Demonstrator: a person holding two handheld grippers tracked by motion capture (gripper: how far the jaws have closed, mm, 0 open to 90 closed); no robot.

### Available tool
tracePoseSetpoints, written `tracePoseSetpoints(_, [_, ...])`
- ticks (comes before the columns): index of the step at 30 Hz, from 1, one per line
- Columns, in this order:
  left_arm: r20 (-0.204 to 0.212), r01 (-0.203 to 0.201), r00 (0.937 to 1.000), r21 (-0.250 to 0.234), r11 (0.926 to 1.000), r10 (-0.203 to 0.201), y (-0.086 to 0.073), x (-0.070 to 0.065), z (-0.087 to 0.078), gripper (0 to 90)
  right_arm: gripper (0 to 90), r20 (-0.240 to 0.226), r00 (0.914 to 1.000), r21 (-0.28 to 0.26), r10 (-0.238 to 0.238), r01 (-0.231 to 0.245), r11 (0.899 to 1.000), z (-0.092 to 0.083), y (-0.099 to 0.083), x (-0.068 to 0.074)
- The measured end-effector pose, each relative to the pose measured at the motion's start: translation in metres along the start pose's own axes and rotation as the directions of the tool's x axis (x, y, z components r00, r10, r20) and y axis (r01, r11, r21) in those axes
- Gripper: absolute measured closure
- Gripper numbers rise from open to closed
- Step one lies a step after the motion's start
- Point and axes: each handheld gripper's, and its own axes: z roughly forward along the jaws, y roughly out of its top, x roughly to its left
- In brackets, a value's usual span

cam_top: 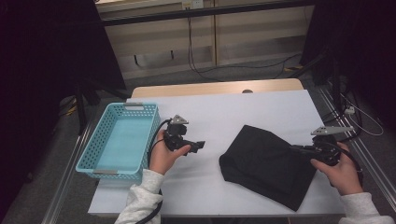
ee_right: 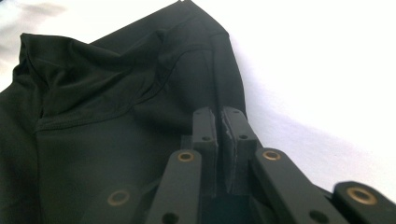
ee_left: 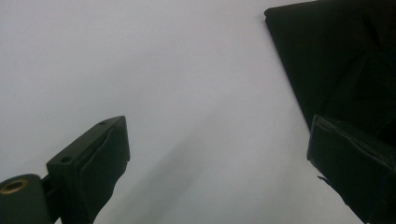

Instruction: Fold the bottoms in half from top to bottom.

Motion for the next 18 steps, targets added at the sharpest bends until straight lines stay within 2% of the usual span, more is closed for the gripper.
tracePoseSetpoints(2, [-0.001, 0.001, 1.0000, -0.004, 1.0000, -0.001, 0.000, 0.000, 0.000, 5.7, 84.3, 0.002, 1.0000, 0.005, 0.000, 0.000, 1.000, -0.001, 0.000, 0.000])
tracePoseSetpoints(3, [-0.026, -0.017, 0.9995, 0.004, 0.9998, 0.018, 0.001, 0.000, -0.001, 5.7, 84.3, 0.004, 1.0000, 0.005, -0.001, 0.001, 1.000, -0.001, 0.000, 0.000])
tracePoseSetpoints(5, [-0.001, -0.015, 0.9999, 0.006, 0.9999, 0.015, 0.001, 0.000, -0.001, 5.8, 84.3, 0.006, 1.0000, 0.002, -0.003, 0.003, 1.000, -0.003, 0.000, 0.001])
tracePoseSetpoints(16, [-0.004, -0.024, 0.9997, -0.003, 0.9997, 0.024, 0.004, -0.002, -0.003, 5.8, 84.2, 0.019, 0.9998, -0.001, 0.006, -0.006, 1.000, -0.012, -0.007, -0.003])
tracePoseSetpoints(17, [-0.007, -0.012, 0.9999, -0.011, 0.9999, 0.012, 0.004, -0.003, -0.003, 5.8, 84.2, 0.021, 0.9998, 0.001, 0.007, -0.007, 1.000, -0.013, -0.007, -0.004])
tracePoseSetpoints(18, [-0.006, -0.025, 0.9997, -0.008, 0.9997, 0.025, 0.005, -0.003, -0.004, 5.8, 84.2, 0.021, 0.9998, -0.001, 0.007, -0.007, 1.000, -0.015, -0.008, -0.004])
